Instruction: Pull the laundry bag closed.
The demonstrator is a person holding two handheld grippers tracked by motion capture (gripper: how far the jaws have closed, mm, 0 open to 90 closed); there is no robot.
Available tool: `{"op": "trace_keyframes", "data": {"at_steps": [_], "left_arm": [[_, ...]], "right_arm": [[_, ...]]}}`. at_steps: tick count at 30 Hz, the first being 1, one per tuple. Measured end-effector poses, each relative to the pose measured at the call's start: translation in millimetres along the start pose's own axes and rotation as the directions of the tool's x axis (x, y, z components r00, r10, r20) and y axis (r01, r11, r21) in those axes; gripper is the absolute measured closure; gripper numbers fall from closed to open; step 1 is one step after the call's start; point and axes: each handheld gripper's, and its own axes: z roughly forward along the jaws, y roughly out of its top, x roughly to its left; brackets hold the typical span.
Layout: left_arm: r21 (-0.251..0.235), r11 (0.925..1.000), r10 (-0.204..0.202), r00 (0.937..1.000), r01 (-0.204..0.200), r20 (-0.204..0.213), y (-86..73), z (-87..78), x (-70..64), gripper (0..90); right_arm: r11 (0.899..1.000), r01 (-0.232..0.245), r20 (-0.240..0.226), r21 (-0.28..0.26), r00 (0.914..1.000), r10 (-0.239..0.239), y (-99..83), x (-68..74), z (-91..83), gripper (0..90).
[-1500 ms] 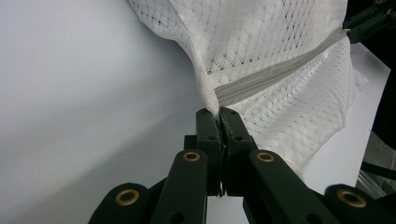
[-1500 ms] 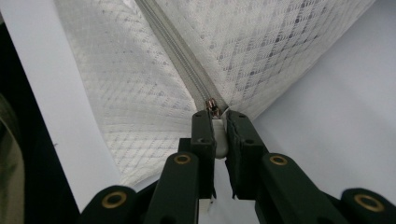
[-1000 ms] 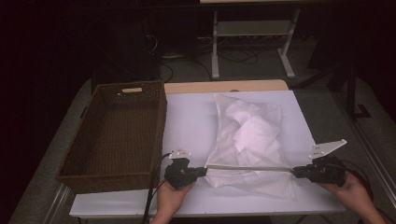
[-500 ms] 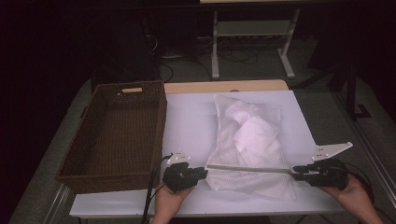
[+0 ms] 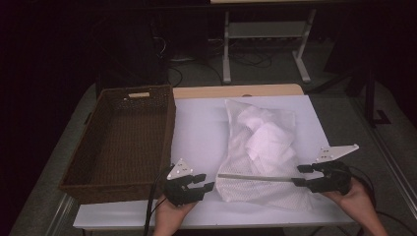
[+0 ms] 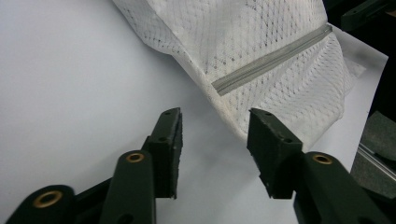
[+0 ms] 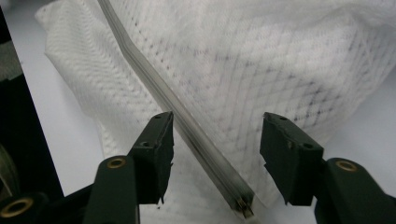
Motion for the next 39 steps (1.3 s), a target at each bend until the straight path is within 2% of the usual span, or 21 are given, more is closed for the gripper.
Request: {"op": "trace_keyframes", "data": {"at_steps": [7,12,17,24,30,34,39], "left_arm": [[-0.005,0.9989,0.047,0.9987,-0.047,-0.018,-4.4,-2.0,-7.9,43.7],[-0.024,0.9982,0.055,0.9983,-0.056,-0.019,-9.8,-3.9,-10.3,40.7],[-0.02,0.9976,0.066,0.9976,-0.067,-0.019,-12.3,-4.1,-11.8,36.7],[-0.018,0.9976,0.066,0.9976,-0.067,-0.018,-15.7,-2.9,-13.2,28.9],[-0.02,0.9969,0.075,0.9967,-0.076,-0.031,-19.0,-4.2,-11.1,27.9],[-0.022,0.9969,0.074,0.9966,-0.075,-0.036,-20.3,-3.6,-8.7,27.2],[-0.011,0.9963,0.084,0.9955,-0.085,-0.044,-21.8,-1.6,-9.2,26.9]], "right_arm": [[0.999,-0.008,0.012,-0.032,0.9999,0.009,-1.3,5.7,3.9,36.6],[0.999,-0.013,0.016,-0.041,0.9998,0.014,-4.8,10.0,3.8,32.9],[0.999,-0.006,0.025,-0.034,0.9997,0.007,-7.9,16.6,4.7,29.3],[0.999,0.0,0.043,-0.051,0.9991,0.002,-15.2,23.9,-0.8,27.4],[0.997,-0.011,0.071,-0.082,0.9973,0.017,-23.6,25.6,-3.9,26.9],[0.995,-0.006,0.073,-0.099,0.9972,0.013,-22.6,28.5,-4.0,26.6],[0.996,0.015,0.066,-0.085,0.9978,-0.009,-20.3,33.0,-0.4,26.6]]}}
